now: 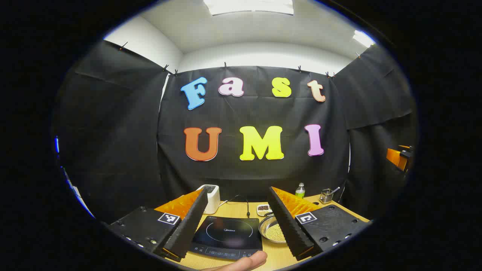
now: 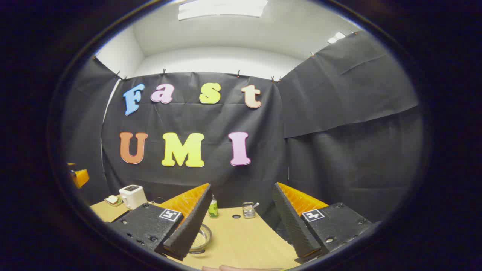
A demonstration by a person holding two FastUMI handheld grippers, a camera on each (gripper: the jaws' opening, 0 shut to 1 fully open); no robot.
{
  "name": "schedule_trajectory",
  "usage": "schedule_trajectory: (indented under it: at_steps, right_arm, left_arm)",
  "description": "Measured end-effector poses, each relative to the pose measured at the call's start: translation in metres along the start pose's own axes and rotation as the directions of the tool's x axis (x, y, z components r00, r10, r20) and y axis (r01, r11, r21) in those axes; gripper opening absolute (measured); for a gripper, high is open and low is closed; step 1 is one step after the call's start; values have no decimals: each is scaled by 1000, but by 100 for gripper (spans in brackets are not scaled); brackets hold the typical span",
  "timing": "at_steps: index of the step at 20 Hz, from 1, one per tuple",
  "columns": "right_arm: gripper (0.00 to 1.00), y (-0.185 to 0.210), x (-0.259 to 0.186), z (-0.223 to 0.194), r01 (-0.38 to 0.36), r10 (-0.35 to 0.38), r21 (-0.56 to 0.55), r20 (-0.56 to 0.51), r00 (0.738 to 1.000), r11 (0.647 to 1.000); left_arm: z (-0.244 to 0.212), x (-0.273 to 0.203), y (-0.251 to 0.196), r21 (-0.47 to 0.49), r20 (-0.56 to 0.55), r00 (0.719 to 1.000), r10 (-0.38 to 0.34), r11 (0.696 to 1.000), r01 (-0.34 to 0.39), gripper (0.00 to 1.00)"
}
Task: First push the handle of the pot to place it horizontally, then grasp the pot with both hands and set it on the induction cooktop.
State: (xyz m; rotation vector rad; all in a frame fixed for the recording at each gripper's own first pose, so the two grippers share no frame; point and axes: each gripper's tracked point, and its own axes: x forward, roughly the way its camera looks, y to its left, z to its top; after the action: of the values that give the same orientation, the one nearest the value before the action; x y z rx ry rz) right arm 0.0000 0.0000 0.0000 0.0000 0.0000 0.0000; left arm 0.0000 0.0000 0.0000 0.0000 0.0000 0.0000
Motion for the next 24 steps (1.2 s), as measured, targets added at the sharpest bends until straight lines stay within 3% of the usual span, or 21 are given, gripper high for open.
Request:
schedule_trajectory:
  at_steps: [11,17,24]
  right_arm:
    - [100,-23,2,1,24,-24,15,9,1000,1000]
    - [100,-12,6,-9,-18,18,20,-21,1000,1000]
    - [100,36,40,-44,-115,113,-20,-79,990,993]
  left_arm:
    - [0,-6,1,-6,-2,1000,-7,1000,7,96]
    - [-9,-6,3,-3,-19,1000,-6,1000,6,96]
    - [-6,-19,0,14,-8,1000,-1,1000,1,96]
